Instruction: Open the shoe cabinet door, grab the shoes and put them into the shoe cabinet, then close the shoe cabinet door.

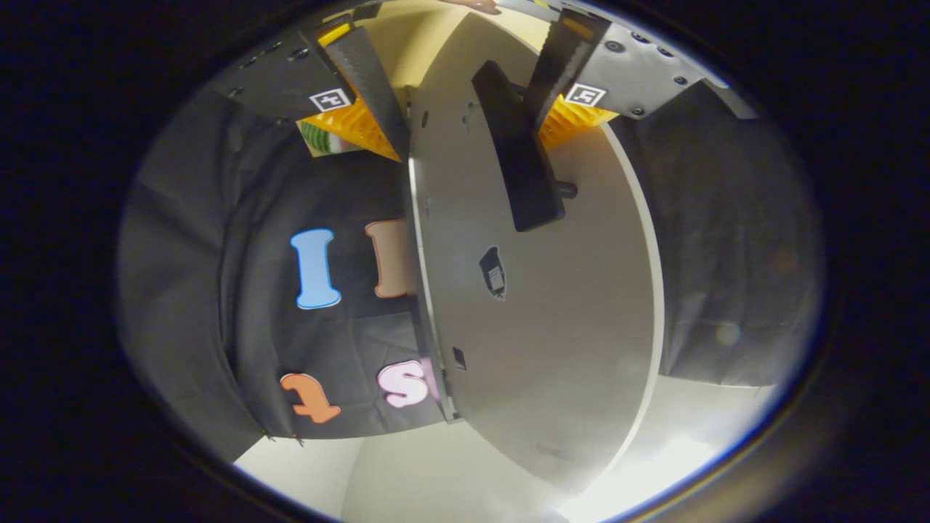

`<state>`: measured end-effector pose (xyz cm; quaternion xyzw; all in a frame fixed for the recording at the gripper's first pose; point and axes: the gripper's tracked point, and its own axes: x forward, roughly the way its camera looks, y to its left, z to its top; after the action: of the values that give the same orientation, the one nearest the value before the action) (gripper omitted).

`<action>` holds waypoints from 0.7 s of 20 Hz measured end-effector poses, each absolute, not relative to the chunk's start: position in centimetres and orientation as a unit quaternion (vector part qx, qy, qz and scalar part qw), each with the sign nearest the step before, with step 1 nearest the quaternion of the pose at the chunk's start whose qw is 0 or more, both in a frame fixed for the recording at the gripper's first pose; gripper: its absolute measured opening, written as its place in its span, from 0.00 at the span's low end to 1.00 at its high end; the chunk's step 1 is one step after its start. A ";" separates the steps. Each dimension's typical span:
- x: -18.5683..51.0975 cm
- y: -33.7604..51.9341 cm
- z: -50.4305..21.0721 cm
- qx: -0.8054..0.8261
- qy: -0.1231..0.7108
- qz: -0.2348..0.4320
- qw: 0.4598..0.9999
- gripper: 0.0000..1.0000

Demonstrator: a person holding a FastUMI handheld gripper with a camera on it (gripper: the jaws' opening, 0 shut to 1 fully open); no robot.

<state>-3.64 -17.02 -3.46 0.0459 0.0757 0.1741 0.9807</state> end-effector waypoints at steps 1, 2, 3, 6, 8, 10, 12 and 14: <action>-3.6 -16.2 -3.3 0.044 0.073 0.182 0.980 0.91; -3.5 -15.3 -3.2 0.041 0.068 0.191 0.978 0.91; -3.5 -14.3 -3.2 0.037 0.064 0.199 0.977 0.90; -3.2 -12.0 -3.7 0.042 0.063 0.208 0.975 0.89; -2.8 -10.0 -4.0 0.050 0.067 0.217 0.973 0.89; -2.4 -7.8 -4.2 0.054 0.068 0.224 0.971 0.89; -1.5 -5.4 -4.4 0.052 0.065 0.227 0.970 0.91; -0.4 -3.2 -4.7 0.051 0.059 0.217 0.973 0.92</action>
<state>-0.41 -3.20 -4.66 0.0511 0.0594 0.2174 0.9729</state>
